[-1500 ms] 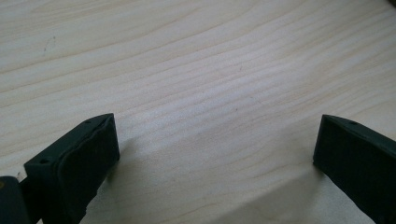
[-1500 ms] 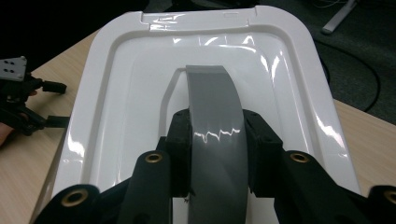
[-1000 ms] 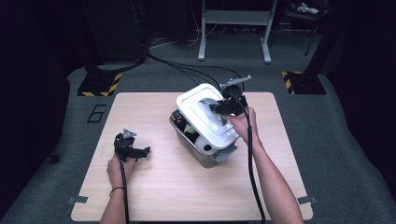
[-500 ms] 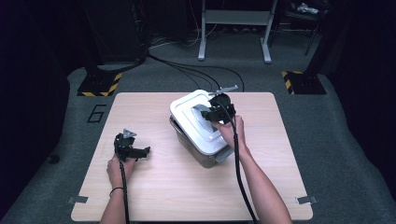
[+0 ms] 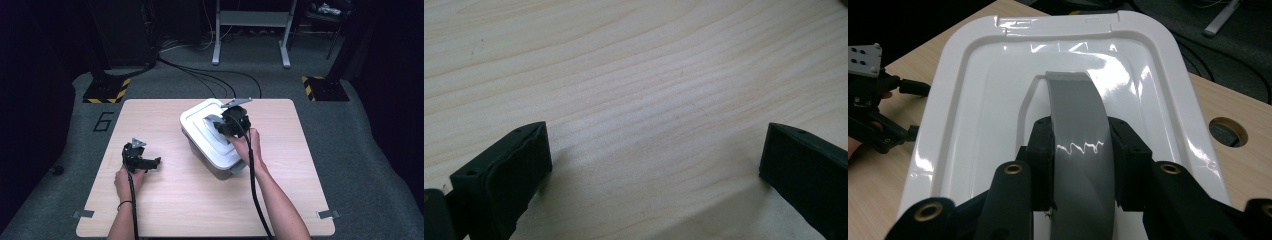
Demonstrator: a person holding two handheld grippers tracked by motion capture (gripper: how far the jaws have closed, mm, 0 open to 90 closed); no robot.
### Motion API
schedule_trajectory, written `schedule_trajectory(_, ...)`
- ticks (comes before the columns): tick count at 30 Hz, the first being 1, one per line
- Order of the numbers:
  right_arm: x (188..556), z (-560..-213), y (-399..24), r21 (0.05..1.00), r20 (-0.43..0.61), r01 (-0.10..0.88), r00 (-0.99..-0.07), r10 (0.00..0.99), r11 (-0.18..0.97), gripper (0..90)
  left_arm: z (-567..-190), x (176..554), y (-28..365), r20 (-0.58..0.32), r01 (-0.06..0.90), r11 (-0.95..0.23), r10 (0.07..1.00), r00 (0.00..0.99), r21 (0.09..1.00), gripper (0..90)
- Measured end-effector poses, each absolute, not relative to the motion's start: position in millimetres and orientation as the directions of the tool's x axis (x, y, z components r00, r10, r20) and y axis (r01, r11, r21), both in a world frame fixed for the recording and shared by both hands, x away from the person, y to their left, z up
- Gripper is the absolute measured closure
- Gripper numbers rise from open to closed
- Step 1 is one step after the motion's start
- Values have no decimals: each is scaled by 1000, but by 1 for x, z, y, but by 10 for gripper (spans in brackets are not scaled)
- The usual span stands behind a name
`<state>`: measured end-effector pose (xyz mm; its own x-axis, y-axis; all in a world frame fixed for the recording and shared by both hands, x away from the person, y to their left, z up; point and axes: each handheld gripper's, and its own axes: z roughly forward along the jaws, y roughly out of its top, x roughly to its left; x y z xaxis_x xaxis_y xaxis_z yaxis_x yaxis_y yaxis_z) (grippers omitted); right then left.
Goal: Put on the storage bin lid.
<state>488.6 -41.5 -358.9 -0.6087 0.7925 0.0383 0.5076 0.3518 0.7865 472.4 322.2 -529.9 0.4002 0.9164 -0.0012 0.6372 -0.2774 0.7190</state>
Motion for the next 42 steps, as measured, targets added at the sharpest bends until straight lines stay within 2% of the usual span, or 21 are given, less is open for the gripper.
schedule_trajectory(13,486,-364,-44,799,27,486,-618,786,355,654,-530,472,322,-1,637,-277,917,400,719,1)
schedule_trajectory(19,487,-366,-45,786,43,504,-621,782,357,544,-530,472,322,-1,637,-277,917,400,719,1)
schedule_trajectory(22,486,-365,-46,786,45,506,-621,783,356,521,-530,472,322,-1,638,-277,917,400,719,1)
schedule_trajectory(27,482,-360,-50,785,47,509,-617,785,353,345,-530,472,322,-1,637,-277,916,400,719,1)
schedule_trajectory(35,471,-354,-69,766,43,524,-620,784,373,184,-530,472,322,-1,637,-277,917,400,719,1)
schedule_trajectory(42,451,-354,-86,771,30,508,-632,775,384,138,-530,472,322,-1,637,-277,917,400,719,1)
